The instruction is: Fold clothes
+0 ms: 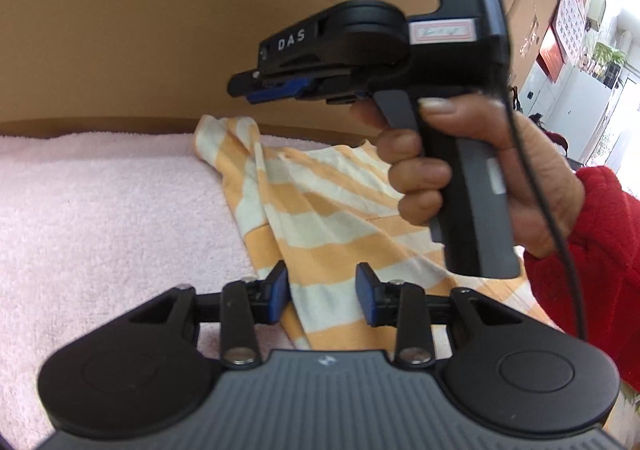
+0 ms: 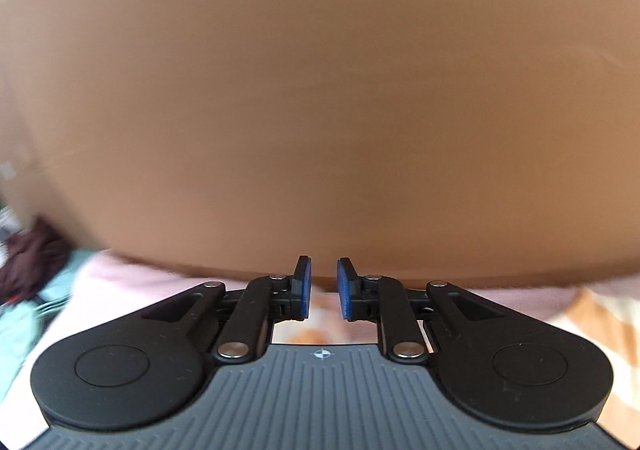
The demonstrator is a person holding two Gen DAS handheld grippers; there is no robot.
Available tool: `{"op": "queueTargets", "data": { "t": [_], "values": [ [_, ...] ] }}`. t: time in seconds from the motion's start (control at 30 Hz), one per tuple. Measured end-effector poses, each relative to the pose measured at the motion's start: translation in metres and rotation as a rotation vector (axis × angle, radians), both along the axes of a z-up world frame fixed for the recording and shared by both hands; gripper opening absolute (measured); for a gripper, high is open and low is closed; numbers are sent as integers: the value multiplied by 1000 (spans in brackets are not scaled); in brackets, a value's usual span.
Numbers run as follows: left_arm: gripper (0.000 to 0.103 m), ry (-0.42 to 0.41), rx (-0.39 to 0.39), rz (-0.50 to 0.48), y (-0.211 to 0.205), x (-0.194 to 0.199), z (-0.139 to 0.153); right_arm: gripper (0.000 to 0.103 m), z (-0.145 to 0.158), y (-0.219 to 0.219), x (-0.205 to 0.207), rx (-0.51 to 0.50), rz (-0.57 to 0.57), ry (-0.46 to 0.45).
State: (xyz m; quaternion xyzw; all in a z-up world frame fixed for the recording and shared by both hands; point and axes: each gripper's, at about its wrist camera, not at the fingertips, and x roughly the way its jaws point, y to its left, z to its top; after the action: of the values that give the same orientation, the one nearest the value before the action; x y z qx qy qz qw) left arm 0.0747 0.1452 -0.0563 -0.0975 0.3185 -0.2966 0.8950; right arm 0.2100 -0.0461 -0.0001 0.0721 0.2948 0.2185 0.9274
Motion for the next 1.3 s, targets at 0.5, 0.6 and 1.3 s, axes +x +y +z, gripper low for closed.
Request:
{"op": "queueTargets", "data": {
  "t": [0.5, 0.6, 1.3],
  "values": [
    [33, -80, -99, -4, 14, -8, 14, 14, -6, -42, -33, 192, 58, 60],
    [31, -122, -155, -45, 17, -15, 22, 11, -10, -40, -34, 140, 51, 90],
    [36, -21, 6, -126, -10, -7, 2, 8, -12, -48, -53, 205, 64, 135]
  ]
}}
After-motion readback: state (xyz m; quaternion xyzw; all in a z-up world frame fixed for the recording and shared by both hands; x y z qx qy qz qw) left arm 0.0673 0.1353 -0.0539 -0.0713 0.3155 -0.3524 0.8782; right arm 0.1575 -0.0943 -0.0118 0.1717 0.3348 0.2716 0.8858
